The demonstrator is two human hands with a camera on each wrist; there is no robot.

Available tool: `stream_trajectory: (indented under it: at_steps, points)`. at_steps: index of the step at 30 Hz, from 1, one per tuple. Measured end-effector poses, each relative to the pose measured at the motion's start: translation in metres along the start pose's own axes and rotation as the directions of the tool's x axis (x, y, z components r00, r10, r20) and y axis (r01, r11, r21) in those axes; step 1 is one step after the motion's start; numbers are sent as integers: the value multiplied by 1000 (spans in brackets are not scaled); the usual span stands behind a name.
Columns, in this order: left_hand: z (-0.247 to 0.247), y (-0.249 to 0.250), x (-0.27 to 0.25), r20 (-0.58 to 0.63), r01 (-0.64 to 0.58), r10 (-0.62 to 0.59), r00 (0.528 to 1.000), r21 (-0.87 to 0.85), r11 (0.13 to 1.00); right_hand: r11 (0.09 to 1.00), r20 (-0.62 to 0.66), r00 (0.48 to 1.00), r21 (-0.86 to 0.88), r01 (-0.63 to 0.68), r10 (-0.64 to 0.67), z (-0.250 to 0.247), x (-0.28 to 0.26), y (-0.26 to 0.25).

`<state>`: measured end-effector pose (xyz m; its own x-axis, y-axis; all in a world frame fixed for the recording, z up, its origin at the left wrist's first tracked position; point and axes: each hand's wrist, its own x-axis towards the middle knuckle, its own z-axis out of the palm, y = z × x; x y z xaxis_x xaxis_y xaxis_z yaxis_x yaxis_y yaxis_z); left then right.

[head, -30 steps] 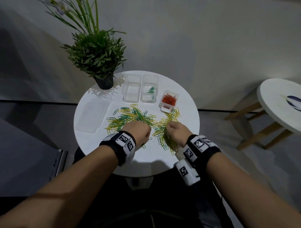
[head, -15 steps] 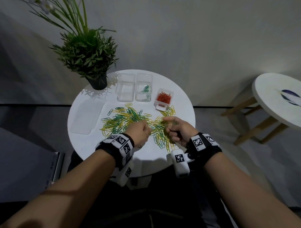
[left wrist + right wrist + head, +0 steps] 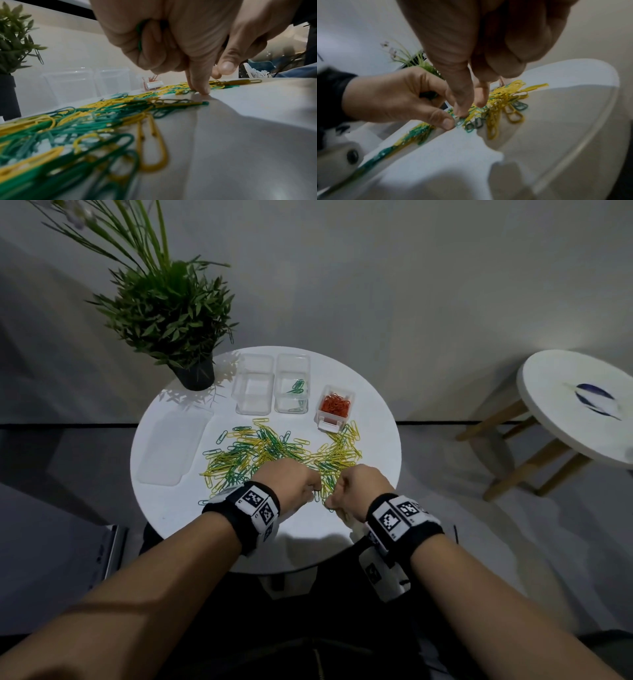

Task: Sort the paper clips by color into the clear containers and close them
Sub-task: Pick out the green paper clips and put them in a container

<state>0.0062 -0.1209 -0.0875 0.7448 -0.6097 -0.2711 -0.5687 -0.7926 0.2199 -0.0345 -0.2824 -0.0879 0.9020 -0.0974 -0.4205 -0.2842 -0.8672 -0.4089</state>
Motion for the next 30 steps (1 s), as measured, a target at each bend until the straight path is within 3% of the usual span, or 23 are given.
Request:
stream_trajectory:
  at_steps: [3,7,9,12,14,17,20,22,24,26,30]
  points:
    - [-4,1,1,18,-39,38,999,100,994,987,9,1000,-158,-18,20,2,1,-8]
    - [-7,-3,-5,41,-59,53,998,187,981,974,27,1000,-227,1,5,9,3,-14]
    - [-4,-10,-8,32,-15,11,999,101,995,970,33,999,-243,17,-9,11,5,-17]
    - [1,-17,-11,-12,135,-140,990,-204,970,970,60,998,-242,36,-22,12,6,-17]
    - [0,-18,-10,-4,204,-225,974,-410,889,974,67,996,-216,67,-53,10,6,-15]
    - [-8,-17,-9,51,235,-272,961,-672,703,985,39,994,-136,109,-104,2,5,-7]
    - [-17,-14,-10,66,242,-307,949,-777,582,989,-17,992,76,128,-127,-8,3,1]
    - [-24,-10,-10,121,260,-320,939,-863,434,960,-33,995,262,96,-90,-16,2,4]
    - [-33,-3,-10,165,246,-290,943,-932,268,863,62,998,505,-15,-19,-25,1,3]
    - [-41,1,-8,170,210,-262,950,-969,131,677,193,981,721,-148,8,-35,2,-2]
    - [-57,1,3,117,127,-267,957,-992,20,380,293,956,888,-260,-32,-52,17,-8]
